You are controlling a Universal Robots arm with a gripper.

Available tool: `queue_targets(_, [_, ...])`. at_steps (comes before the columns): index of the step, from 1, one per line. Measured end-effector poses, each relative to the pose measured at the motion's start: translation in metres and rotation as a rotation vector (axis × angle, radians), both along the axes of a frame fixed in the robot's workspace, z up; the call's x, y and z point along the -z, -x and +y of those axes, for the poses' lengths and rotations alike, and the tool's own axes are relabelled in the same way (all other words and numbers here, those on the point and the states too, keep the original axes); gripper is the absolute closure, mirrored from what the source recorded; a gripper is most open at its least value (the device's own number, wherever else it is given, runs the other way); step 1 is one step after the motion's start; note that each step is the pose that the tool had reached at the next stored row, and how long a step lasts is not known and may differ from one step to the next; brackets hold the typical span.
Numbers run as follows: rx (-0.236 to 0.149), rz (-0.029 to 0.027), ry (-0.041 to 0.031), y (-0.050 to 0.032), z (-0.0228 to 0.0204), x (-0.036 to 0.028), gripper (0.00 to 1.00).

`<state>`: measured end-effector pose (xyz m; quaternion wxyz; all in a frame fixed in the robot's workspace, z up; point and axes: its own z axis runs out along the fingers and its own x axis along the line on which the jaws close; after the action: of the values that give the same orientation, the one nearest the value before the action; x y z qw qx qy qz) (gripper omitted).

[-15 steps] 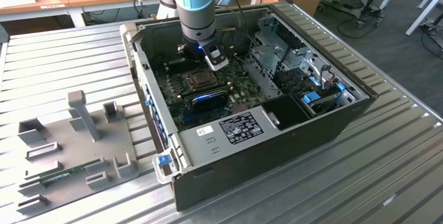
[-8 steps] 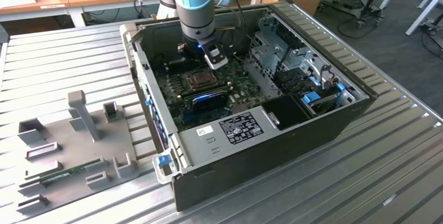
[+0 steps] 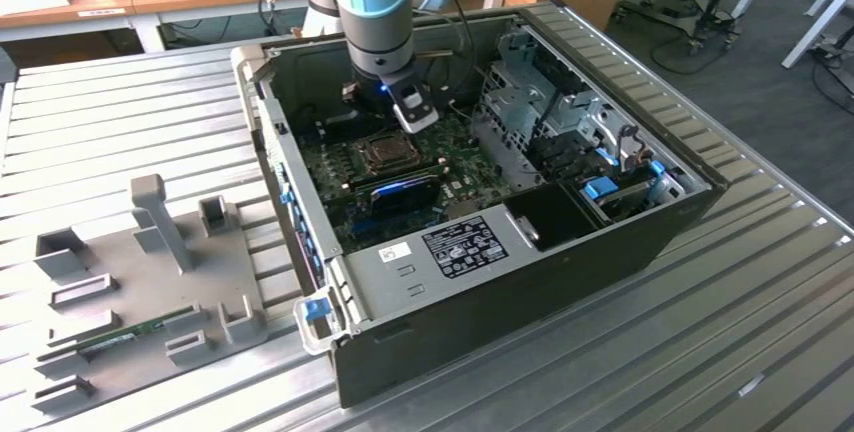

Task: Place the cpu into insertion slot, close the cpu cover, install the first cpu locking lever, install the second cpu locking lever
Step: 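Install the first cpu locking lever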

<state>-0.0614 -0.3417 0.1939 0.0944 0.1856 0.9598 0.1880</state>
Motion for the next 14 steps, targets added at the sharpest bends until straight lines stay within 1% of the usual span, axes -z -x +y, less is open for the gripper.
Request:
queue_targets(6, [0.007,0.0,-0.0001,0.0,0.0009,0.0,0.9])
queue_targets(14, [0.009,0.0,-0.0001,0.0001,0.0005,0.0009,0.9])
